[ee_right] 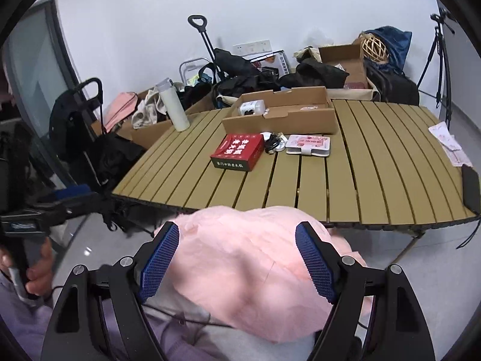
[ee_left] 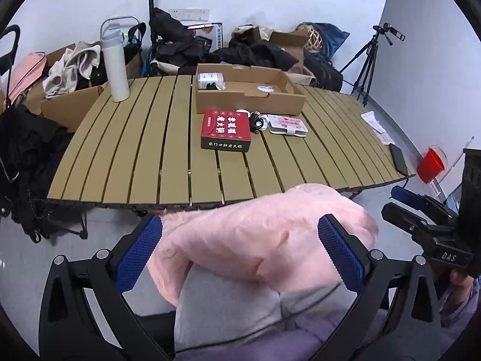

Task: Organize objects
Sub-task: 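Release both items in the tray and withdraw both tools, then grasp the red box with the left tool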

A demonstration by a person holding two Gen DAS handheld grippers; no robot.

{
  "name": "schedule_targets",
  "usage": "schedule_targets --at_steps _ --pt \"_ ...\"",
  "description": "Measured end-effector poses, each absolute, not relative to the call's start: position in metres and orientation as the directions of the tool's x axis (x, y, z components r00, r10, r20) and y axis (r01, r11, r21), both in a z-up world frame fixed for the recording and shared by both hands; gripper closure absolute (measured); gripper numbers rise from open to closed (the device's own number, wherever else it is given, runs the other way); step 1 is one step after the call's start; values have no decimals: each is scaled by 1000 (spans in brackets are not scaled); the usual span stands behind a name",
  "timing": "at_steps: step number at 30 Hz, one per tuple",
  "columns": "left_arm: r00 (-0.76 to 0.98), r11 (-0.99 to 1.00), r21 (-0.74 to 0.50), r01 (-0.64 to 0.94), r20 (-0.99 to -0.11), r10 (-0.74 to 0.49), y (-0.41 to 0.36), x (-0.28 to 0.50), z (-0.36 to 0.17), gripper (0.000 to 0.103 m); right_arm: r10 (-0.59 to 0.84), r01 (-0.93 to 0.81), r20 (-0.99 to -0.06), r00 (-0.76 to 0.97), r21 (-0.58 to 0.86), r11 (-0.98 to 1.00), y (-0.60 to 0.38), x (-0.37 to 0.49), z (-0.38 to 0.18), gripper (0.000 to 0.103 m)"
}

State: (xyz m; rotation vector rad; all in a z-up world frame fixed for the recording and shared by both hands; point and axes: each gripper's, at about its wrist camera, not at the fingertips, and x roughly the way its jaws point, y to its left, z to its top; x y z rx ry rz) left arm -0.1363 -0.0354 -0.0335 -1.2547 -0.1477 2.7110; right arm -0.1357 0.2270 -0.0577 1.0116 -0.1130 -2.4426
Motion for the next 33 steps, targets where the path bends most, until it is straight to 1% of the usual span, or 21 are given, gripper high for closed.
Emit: schedule_targets --at_steps 7,11,14,15,16,17,18,20,22,23,24,25,26,28,29,32,33 --pt "-599 -983 -165 -75 -781 177 -32 -194 -54 0 -429 357 -698 -573 259 -898 227 -188 -81 20" --pt "-568 -990 -133 -51 -812 138 -38 -239 -76 0 -432 349 -719 -545 274 -896 217 -229 -95 20" --pt "-555 -989 -141 -34 -821 136 -50 -283 -96 2 -444 354 -733 -515 290 -889 201 -271 -106 20" --pt "-557 -989 -147 -29 -819 138 -54 -293 -101 4 -448 353 -738 -505 297 -887 197 -282 -110 23" --pt "-563 -987 -156 -29 -814 145 -57 -304 -105 5 -456 354 -742 -491 309 -883 191 -295 -114 29" --pt "-570 -984 -173 -37 -805 163 -61 -316 -110 5 -470 354 -743 -477 327 -876 185 -309 -118 33" --pt "-576 -980 -195 -47 -796 186 -65 -330 -116 5 -481 346 -747 -459 348 -871 179 -324 -124 35" --pt "-571 -972 -228 -57 -791 219 -72 -353 -126 10 -496 336 -755 -429 376 -864 165 -349 -135 45" --pt "-540 -961 -273 -39 -804 250 -80 -381 -142 27 -518 342 -755 -402 401 -850 146 -374 -146 46" --pt "-529 -955 -293 -40 -805 269 -83 -390 -148 31 -522 343 -758 -391 407 -847 139 -382 -150 47" --pt "-520 -952 -303 -37 -808 278 -84 -398 -153 39 -531 347 -761 -372 417 -840 129 -393 -156 48" --pt "-511 -948 -316 -41 -809 292 -85 -405 -159 45 -539 351 -762 -359 425 -834 123 -400 -161 54" --pt "-506 -944 -327 -50 -807 306 -84 -410 -164 48 -542 355 -767 -344 428 -831 114 -408 -168 57" --pt "-484 -937 -344 -60 -811 329 -83 -416 -174 68 -535 355 -778 -327 424 -833 105 -417 -178 61" --pt "-464 -932 -358 -60 -817 344 -83 -418 -181 66 -535 349 -782 -319 428 -834 102 -419 -183 62" --pt "-481 -904 -427 -29 -786 387 -90 -415 -184 67 -532 331 -792 -299 437 -837 102 -422 -194 63" --pt "-482 -897 -441 -22 -782 395 -92 -413 -184 70 -543 320 -787 -294 454 -831 105 -421 -194 63"
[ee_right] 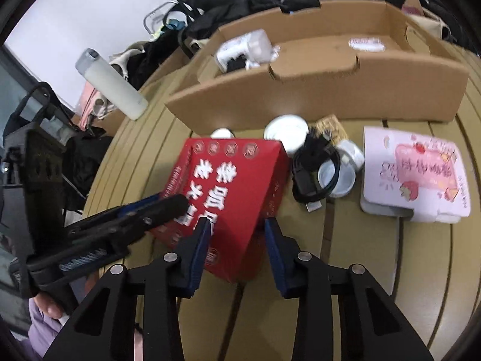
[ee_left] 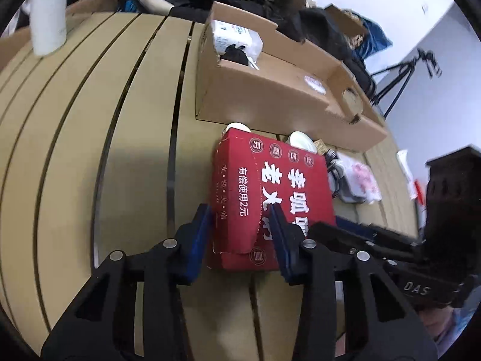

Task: Organize objects
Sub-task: 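Grasp the red box with the left tool, then lift the red box with the left tool and place it in the tray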

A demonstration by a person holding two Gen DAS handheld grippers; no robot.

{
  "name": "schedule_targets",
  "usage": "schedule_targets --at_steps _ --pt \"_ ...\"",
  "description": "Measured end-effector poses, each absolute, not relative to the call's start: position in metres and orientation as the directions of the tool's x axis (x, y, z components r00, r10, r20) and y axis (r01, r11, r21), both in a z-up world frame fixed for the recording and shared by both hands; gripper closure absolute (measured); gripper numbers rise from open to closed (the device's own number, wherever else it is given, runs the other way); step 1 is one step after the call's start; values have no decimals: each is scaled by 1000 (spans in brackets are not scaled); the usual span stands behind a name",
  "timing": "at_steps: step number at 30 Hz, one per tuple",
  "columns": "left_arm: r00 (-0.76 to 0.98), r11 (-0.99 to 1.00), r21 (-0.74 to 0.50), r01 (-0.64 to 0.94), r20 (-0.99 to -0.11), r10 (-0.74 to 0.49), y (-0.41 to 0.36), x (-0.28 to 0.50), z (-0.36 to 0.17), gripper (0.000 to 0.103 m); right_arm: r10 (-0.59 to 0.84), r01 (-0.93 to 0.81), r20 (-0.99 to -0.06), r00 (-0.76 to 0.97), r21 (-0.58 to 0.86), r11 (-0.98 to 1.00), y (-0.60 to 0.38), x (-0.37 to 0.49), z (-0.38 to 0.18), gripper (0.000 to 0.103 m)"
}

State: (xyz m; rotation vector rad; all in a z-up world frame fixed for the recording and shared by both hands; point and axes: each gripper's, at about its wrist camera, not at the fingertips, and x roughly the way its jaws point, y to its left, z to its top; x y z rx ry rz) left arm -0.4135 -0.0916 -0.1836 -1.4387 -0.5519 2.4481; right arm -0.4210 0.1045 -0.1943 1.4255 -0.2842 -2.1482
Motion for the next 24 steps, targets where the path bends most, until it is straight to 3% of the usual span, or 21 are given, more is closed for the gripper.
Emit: schedule_targets --at_steps 4,11,17,24 --pt "-505 -881 -473 -16 -756 416 -91 -387 -158 72 -547 328 -772 -323 451 -830 110 -408 -173 69" --pt "-607 -885 -456 -89 -680 412 -64 -296 -75 73 -583 411 -695 -421 427 -805 140 -329 -92 70" --pt "-629 -872 -461 -163 -632 452 -33 -227 -44 73 -547 449 -651 -527 333 -829 173 -235 -43 70" --pt "-638 -880 -429 -205 -623 452 -10 -218 -30 72 -547 424 -619 -564 352 -835 199 -210 -34 70"
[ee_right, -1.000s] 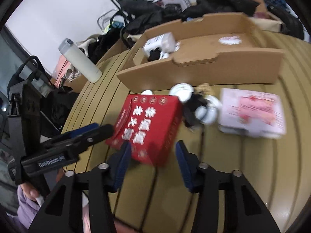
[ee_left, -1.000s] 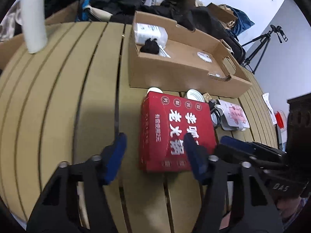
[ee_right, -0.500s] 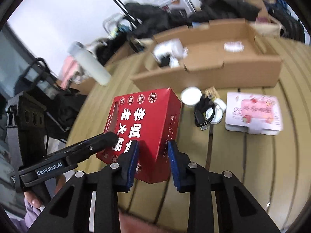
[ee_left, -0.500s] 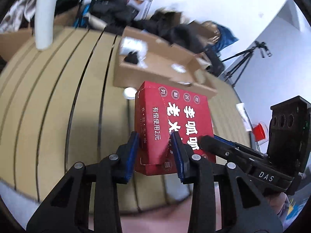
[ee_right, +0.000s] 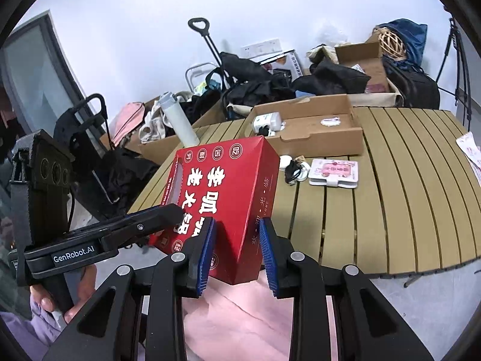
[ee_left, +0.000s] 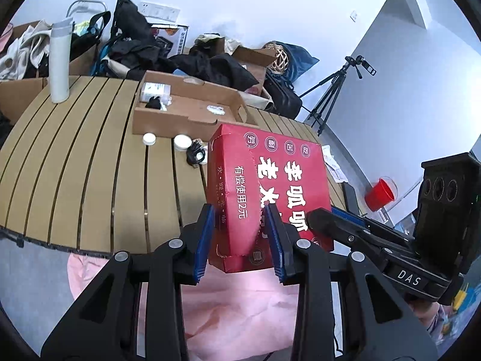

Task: Organize objects
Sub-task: 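Lift the red box with the left tool and place it in the tray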

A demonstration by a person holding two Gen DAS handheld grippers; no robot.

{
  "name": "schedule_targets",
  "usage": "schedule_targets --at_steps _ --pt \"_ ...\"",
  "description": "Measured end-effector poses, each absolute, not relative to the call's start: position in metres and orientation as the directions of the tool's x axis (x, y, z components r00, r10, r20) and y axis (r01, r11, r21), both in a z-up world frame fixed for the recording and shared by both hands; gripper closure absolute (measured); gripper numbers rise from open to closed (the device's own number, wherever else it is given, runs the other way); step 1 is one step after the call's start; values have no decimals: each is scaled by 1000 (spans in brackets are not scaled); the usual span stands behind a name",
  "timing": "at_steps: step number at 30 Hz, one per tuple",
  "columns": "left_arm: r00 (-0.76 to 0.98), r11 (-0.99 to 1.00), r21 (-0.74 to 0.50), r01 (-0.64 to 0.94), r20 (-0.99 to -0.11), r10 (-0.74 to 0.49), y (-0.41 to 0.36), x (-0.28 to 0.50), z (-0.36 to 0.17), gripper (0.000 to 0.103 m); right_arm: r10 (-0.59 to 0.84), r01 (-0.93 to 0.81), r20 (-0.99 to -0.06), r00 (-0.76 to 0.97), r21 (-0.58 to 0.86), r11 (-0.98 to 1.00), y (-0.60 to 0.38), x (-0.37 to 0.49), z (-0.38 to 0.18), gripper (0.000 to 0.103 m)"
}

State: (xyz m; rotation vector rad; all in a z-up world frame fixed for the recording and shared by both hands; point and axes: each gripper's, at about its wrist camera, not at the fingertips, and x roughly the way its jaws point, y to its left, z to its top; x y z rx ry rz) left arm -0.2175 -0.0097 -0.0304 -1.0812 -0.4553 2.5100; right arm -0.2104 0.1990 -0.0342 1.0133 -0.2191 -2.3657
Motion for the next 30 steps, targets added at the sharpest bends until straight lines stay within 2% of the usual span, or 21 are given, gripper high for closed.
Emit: schedule_targets --at_steps 5,8,13,17,23,25,30 --pt "-649 -895 -391 -214 -628 430 1 -249 -21 72 -552 419 -607 -572 363 -832 207 -243 -28 71" --pt "-644 -893 -385 -234 -627 439 9 -304 -8 72 -560 412 -598 -573 381 -828 214 -289 -20 71" --pt "-551 -820 -528 -220 -626 551 11 -427 -18 72 -520 389 -615 -593 346 -853 222 -388 -6 71" --pt "-520 -807 -560 -188 -640 565 21 -505 -36 72 -488 369 -655 -577 323 -871 223 -469 -13 71" --pt "-448 -847 -520 -114 -734 511 35 -622 -96 72 -422 332 -763 -490 285 -899 217 -601 -69 71" --pt "-413 -866 -490 -98 -771 484 43 -643 -122 72 -405 320 -796 -450 280 -905 214 -629 -91 71" --pt "-365 -893 -445 -65 -823 436 57 -664 -161 73 -258 309 -862 -437 126 -943 199 -666 -137 70"
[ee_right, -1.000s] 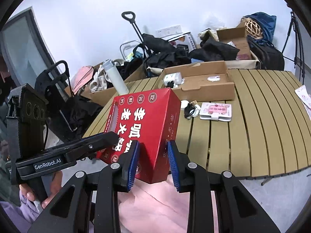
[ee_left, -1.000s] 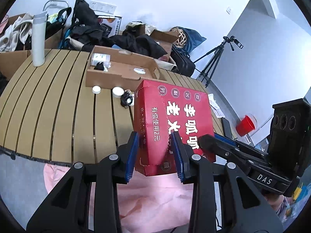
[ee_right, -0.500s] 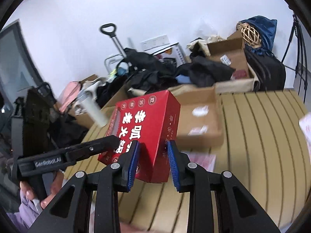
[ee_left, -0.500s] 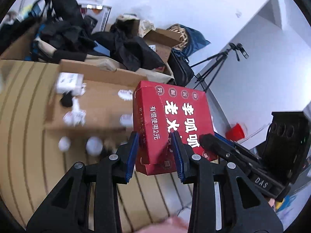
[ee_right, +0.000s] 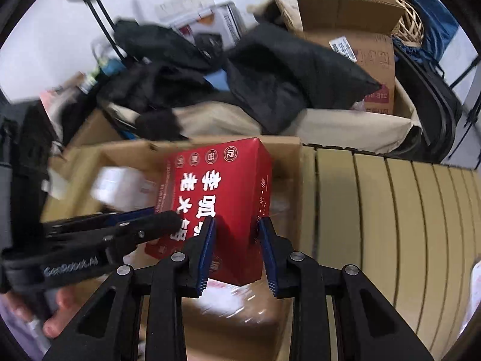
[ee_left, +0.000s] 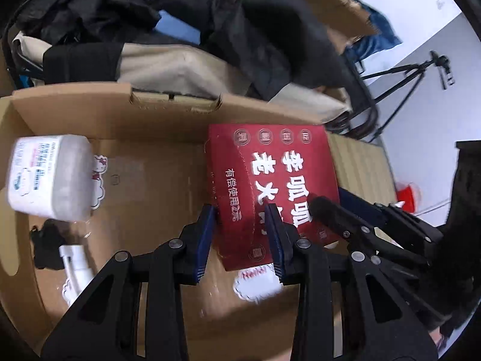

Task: Organize objects
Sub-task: 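Lift the red box with the left tool and place it in the tray, then release the red box and withdraw the left tool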

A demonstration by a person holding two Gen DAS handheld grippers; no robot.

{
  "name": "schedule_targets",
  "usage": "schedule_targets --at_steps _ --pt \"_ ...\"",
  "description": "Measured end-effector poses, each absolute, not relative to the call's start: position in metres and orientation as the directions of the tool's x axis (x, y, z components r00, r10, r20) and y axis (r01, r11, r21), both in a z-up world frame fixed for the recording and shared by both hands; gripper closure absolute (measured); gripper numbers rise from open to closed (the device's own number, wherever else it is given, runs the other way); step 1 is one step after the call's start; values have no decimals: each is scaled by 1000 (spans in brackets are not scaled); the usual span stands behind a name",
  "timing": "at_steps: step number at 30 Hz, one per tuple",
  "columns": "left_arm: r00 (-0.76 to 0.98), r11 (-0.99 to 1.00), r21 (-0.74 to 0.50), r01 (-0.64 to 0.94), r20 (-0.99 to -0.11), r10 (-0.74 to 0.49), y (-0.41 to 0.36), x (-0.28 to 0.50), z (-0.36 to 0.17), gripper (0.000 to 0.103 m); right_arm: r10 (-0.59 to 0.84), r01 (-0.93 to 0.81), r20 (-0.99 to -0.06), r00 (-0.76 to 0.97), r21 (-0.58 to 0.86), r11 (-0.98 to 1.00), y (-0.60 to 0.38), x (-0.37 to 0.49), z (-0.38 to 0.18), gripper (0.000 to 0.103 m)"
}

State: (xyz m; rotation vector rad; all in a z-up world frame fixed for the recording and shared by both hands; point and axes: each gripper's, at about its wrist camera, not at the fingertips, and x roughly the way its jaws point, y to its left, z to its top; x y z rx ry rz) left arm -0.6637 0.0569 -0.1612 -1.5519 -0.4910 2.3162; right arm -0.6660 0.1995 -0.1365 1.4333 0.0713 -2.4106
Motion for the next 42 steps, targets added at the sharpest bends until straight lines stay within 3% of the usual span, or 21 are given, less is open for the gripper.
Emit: schedule_targets --at_steps 6,8,9,10,11,13,21,28,33,38,42 --pt "-369 -888 -442 -127 -810 456 60 -649 -138 68 -205 272 -860 -468 81 -959 210 -663 -134 70" --pt "-417 -894 -420 -156 -792 445 48 -629 -111 54 -187 256 -849 -494 63 -965 215 -653 -114 70" --pt "-454 -904 -389 -179 -782 426 38 -611 -89 39 -196 261 -836 -512 66 -963 218 -643 -97 69" --pt "-474 -913 -362 -186 -781 407 31 -600 -77 27 -210 269 -823 -527 73 -960 221 -634 -83 60" --pt "-519 -934 -299 -196 -777 357 19 -577 -52 23 -223 278 -811 -541 78 -958 224 -623 -67 41" --pt "-570 -962 -197 -191 -775 272 0 -541 -16 1 -249 301 -791 -558 86 -950 229 -598 -34 14" --pt "-700 -988 -40 -152 -701 136 -57 -388 70 0 -273 395 -770 -577 30 -918 232 -468 62 14" --pt "-721 -991 -58 -120 -682 127 -65 -285 87 0 -332 439 -708 -623 34 -898 234 -347 90 14" --pt "-774 -993 -13 -115 -626 98 -64 -198 72 0 -376 423 -644 -667 88 -902 246 -257 81 14" --pt "-798 -992 16 -121 -596 88 -63 -127 49 0 -372 414 -644 -669 93 -905 242 -178 43 14" --pt "-816 -997 -30 -77 -573 81 -73 -83 22 0 -386 392 -655 -649 147 -908 240 -137 4 14"
